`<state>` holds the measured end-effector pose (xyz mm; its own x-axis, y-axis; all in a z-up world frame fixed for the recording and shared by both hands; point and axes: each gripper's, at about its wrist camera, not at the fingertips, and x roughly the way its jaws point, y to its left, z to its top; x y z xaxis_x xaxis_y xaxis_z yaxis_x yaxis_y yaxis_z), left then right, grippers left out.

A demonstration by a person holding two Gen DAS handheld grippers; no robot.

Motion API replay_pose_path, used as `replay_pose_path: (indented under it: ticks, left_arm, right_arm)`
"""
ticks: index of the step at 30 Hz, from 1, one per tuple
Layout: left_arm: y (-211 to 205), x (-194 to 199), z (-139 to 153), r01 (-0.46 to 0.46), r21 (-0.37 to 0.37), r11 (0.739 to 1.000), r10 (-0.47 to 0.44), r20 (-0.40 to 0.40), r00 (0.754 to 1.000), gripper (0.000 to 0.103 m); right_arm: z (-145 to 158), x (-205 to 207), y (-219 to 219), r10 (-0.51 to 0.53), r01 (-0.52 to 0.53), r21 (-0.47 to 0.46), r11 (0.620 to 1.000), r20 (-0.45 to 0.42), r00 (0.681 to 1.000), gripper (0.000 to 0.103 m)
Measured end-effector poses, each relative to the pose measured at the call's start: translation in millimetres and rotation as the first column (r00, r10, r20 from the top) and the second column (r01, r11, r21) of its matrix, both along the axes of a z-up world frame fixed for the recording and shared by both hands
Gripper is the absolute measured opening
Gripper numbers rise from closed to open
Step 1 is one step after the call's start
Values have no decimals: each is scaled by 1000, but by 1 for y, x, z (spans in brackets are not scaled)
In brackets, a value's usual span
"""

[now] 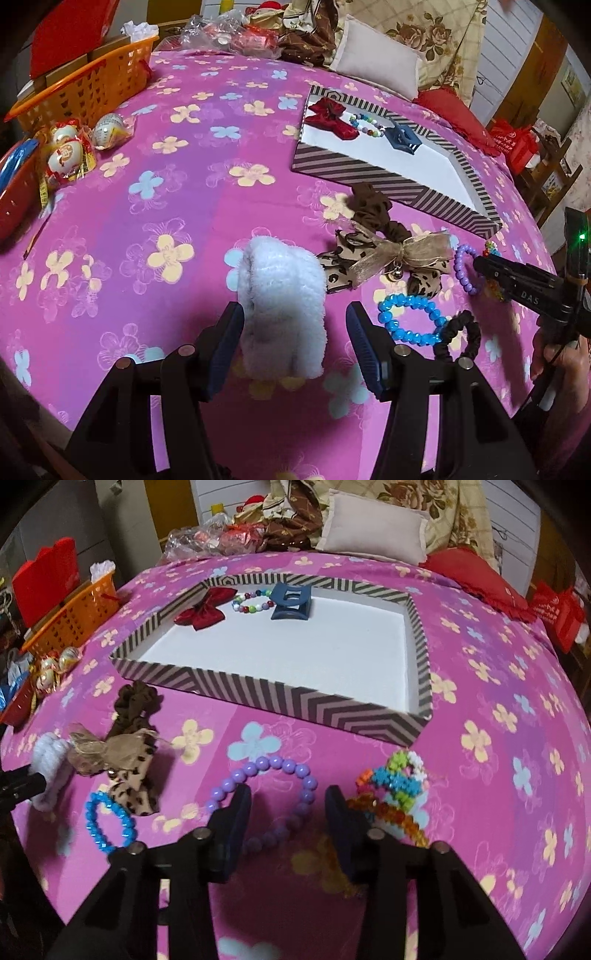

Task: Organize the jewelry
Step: 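Grasp the purple bead bracelet with the right gripper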

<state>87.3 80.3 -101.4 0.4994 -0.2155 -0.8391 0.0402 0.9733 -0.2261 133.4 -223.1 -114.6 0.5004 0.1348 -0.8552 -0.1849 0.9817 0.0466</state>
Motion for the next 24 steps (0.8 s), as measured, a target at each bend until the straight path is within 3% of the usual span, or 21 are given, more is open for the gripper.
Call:
replay_pose_path:
  ticks: [2, 5, 6, 8, 14, 24]
  left_arm:
    - [0, 2, -4, -2, -3, 1000, 2, -12, 1000, 44]
    - [1, 6, -10, -9, 6, 1000, 9, -30, 999, 44]
    - [1, 7, -13, -17, 17, 1000, 18, -35, 999, 39]
    - [2, 8, -17, -28, 42, 999, 30, -44, 999, 26]
    - [8, 4, -8, -31, 32, 999, 31, -10, 999, 14]
    - [-6, 13, 42, 1, 27, 1000, -3, 99, 995, 13]
  right_arm:
    - [-7, 5, 2, 23, -23, -11, 1000, -21, 1000, 32]
    - [-9, 6, 4, 45, -45, -61, 997, 6, 999, 14]
    - [-8, 5, 4, 42, -41, -70, 997, 14, 999, 9]
    - [-7, 4, 2, 43, -42, -54, 998, 21, 999, 9]
    - [4, -3, -3, 37, -37, 13, 999, 48, 998, 9]
    - [56, -2, 5, 79, -87, 61, 994, 126, 989, 9]
